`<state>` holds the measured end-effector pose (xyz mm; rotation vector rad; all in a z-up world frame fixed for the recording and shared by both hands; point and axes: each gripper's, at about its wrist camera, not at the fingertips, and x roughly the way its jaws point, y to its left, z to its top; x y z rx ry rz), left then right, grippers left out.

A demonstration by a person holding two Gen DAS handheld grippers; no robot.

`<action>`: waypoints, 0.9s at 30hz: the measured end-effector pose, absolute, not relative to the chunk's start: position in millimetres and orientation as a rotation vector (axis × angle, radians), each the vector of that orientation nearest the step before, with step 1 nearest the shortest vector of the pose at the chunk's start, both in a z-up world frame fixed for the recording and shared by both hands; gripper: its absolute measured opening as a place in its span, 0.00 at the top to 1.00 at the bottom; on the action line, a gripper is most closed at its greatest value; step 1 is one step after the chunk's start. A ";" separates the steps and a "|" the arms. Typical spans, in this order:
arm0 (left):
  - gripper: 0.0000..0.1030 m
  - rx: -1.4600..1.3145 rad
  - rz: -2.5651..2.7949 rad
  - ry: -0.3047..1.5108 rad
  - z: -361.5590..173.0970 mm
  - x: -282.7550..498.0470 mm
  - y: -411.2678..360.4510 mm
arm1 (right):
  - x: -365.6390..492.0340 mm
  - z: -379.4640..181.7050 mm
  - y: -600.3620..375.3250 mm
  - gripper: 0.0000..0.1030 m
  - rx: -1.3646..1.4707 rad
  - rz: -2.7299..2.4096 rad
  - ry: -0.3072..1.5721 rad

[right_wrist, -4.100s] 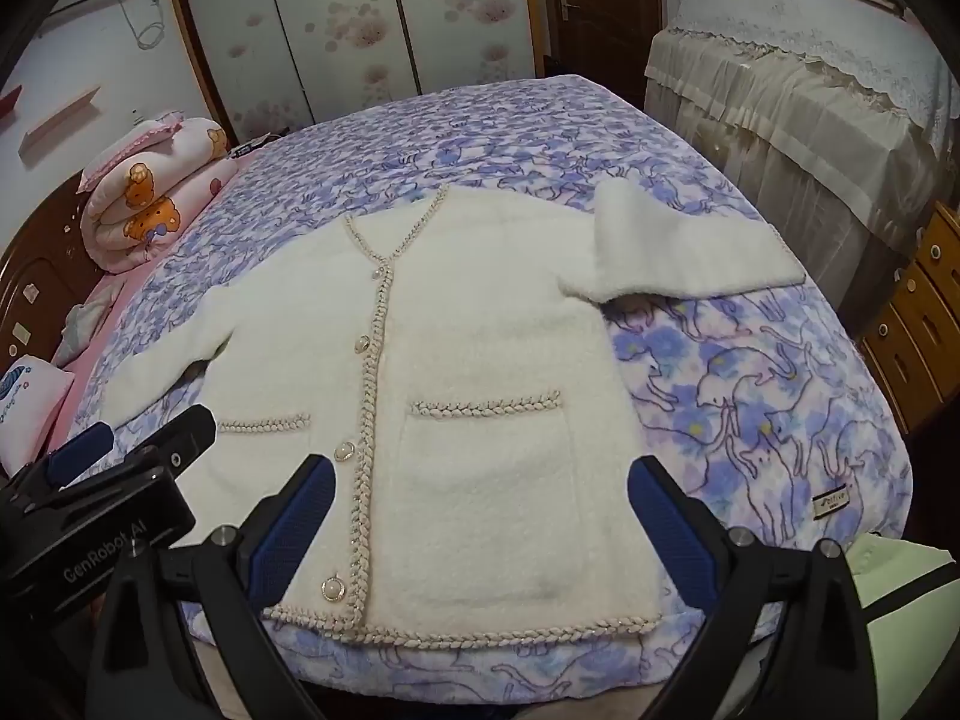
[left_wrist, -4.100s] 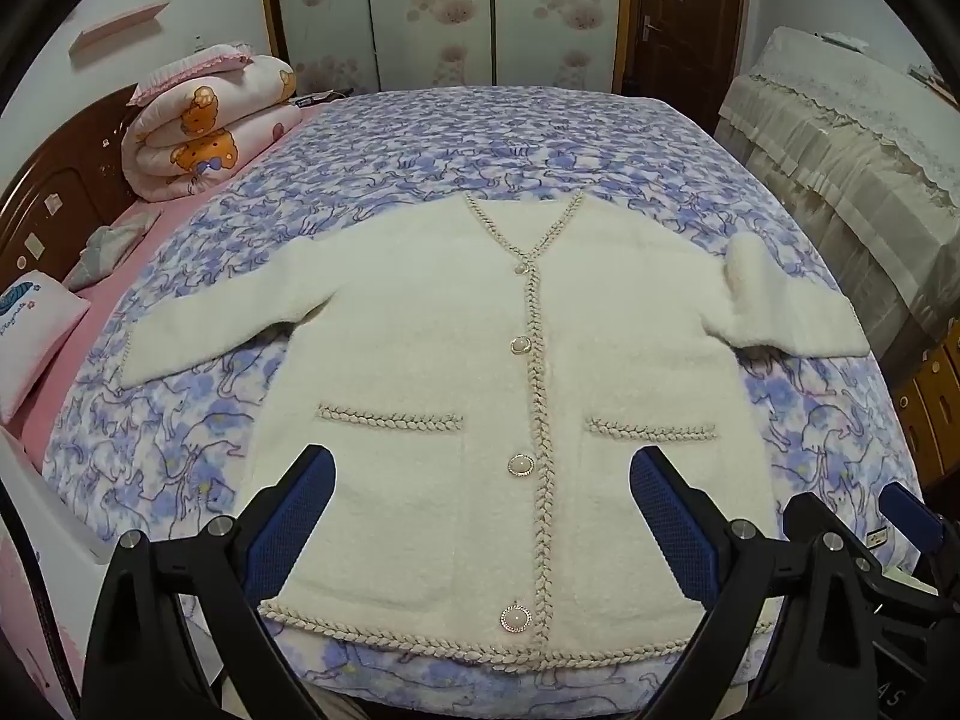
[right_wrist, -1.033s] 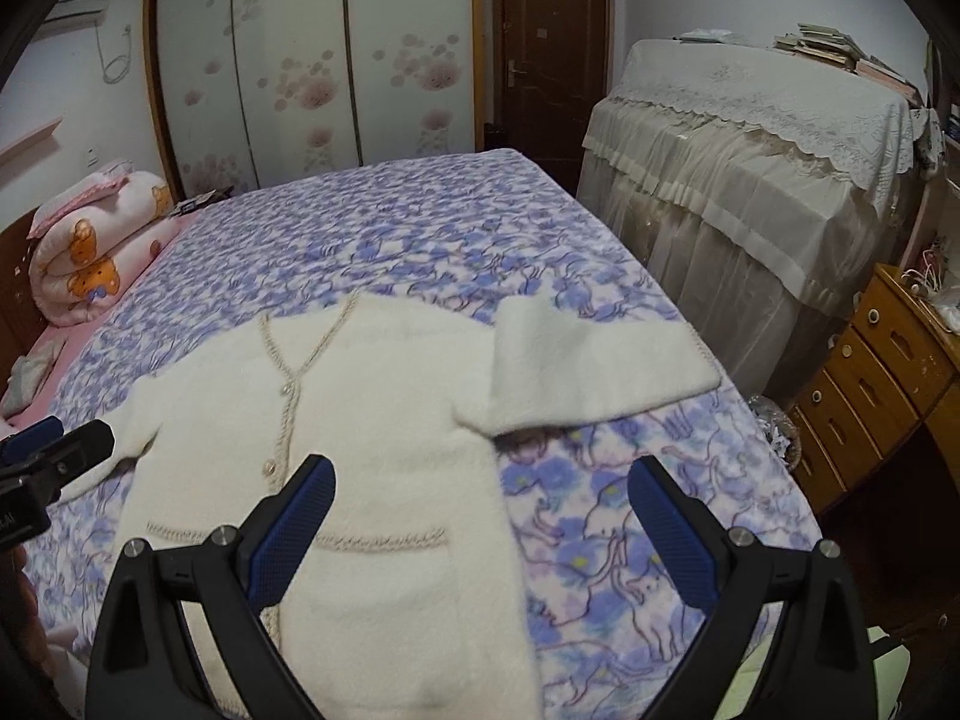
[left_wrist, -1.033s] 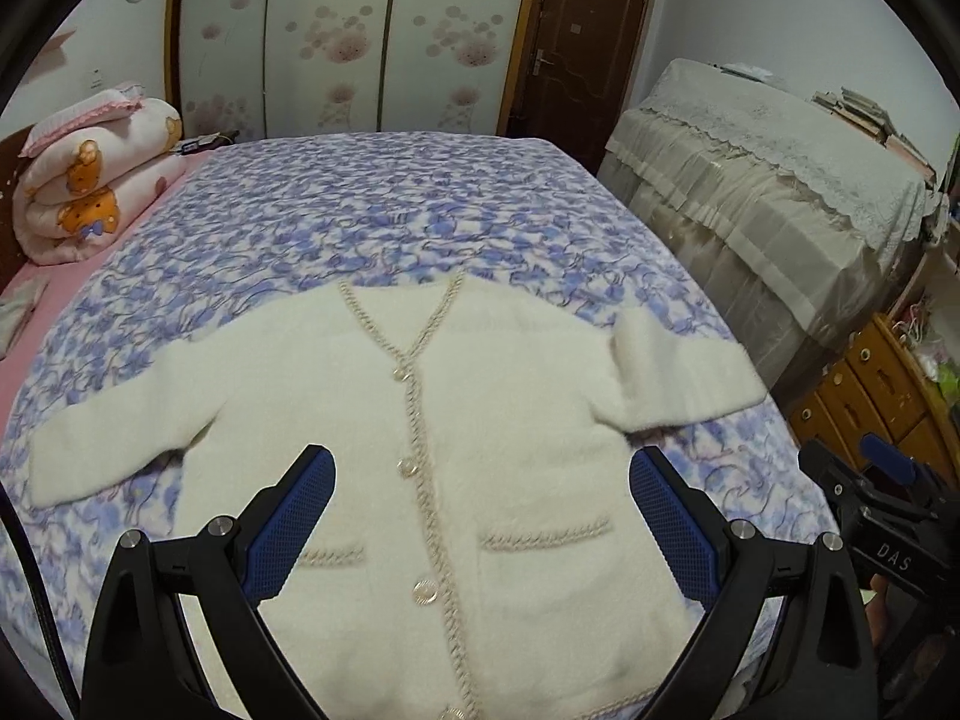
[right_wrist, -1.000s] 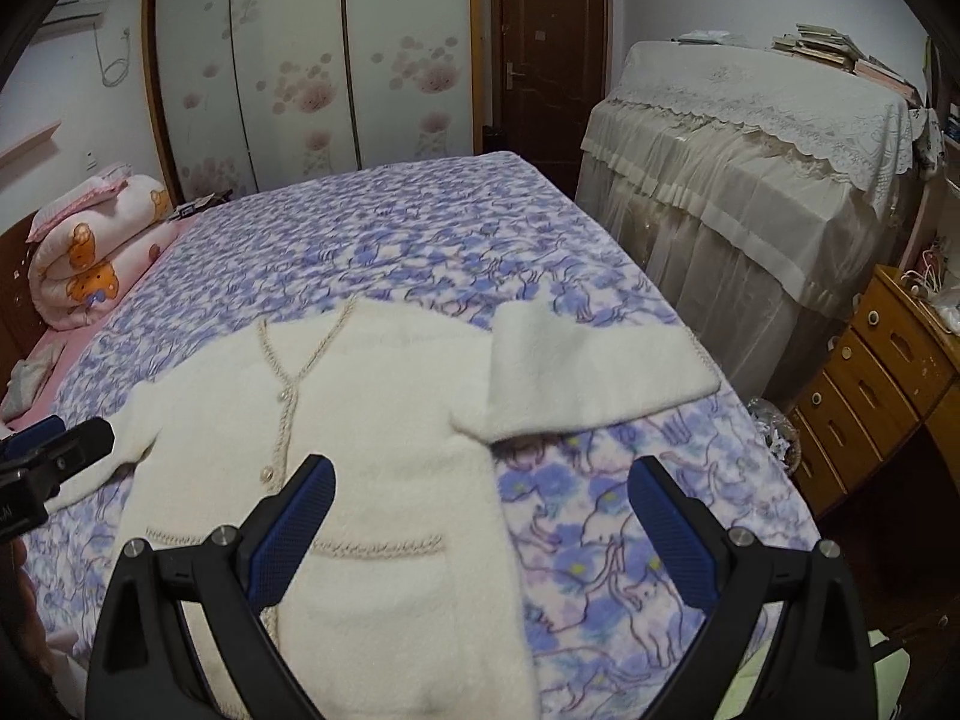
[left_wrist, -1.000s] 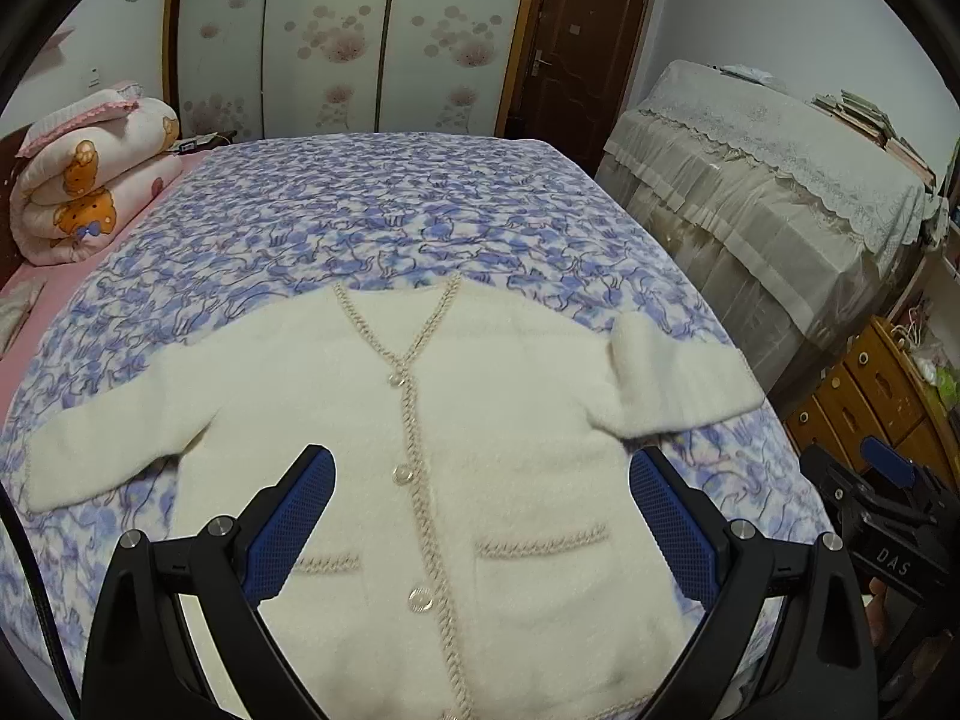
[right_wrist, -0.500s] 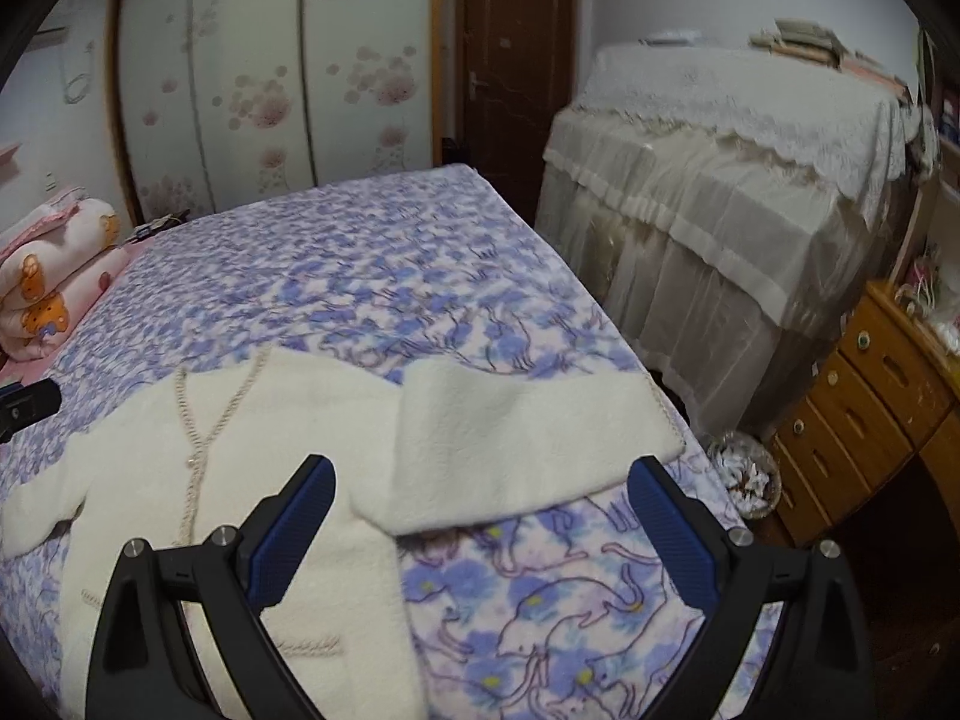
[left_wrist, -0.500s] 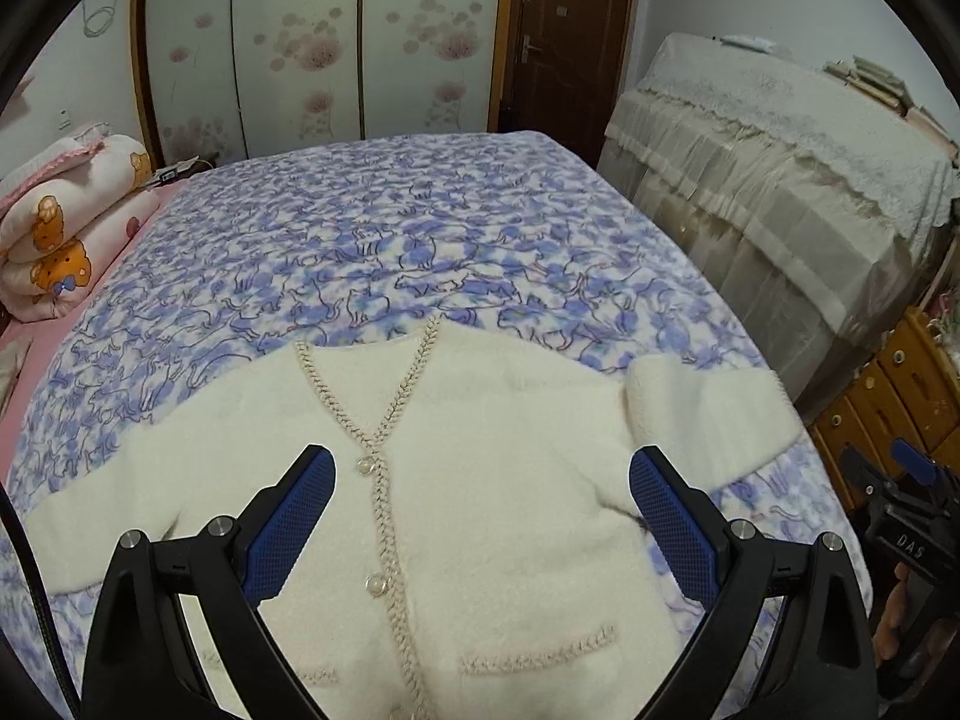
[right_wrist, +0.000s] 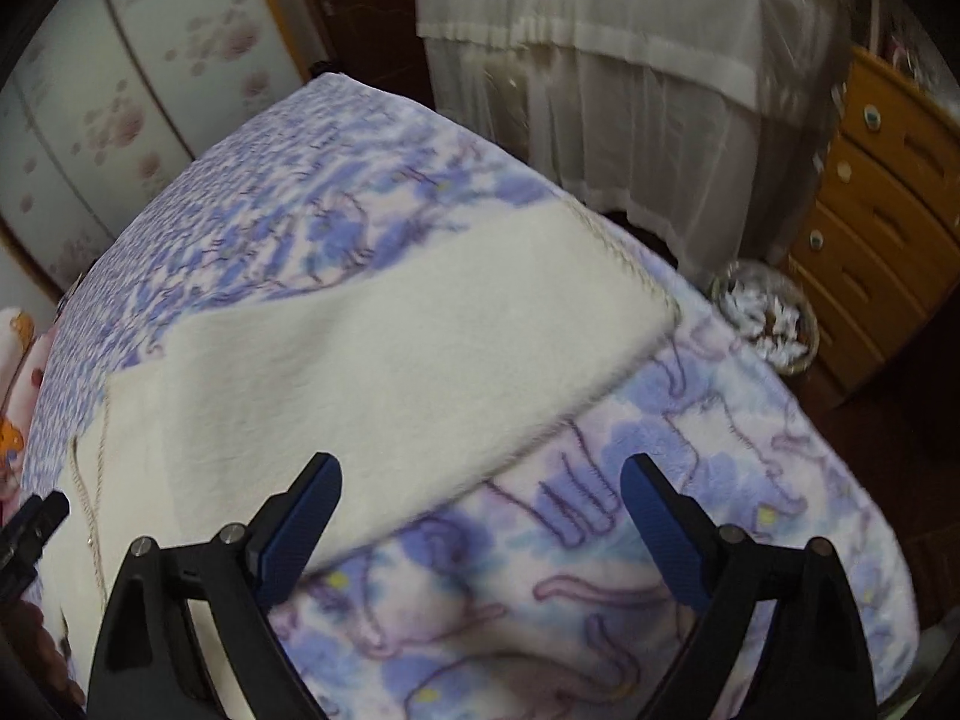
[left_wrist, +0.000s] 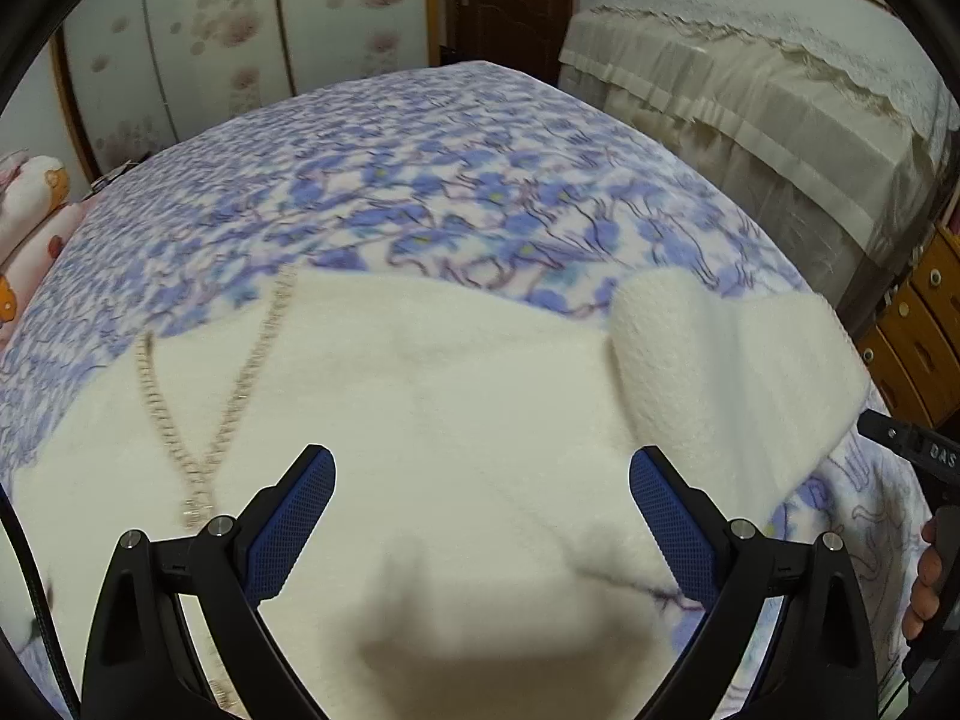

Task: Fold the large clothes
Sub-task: 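Grasp the cardigan sleeve cuff with the right gripper and lift it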

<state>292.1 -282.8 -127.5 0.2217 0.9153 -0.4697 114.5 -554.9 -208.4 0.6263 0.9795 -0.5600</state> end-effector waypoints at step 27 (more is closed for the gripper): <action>0.05 0.044 -0.530 0.963 -100.0 271.0 -193.8 | 159.0 -77.7 -418.9 0.92 0.314 -0.122 0.604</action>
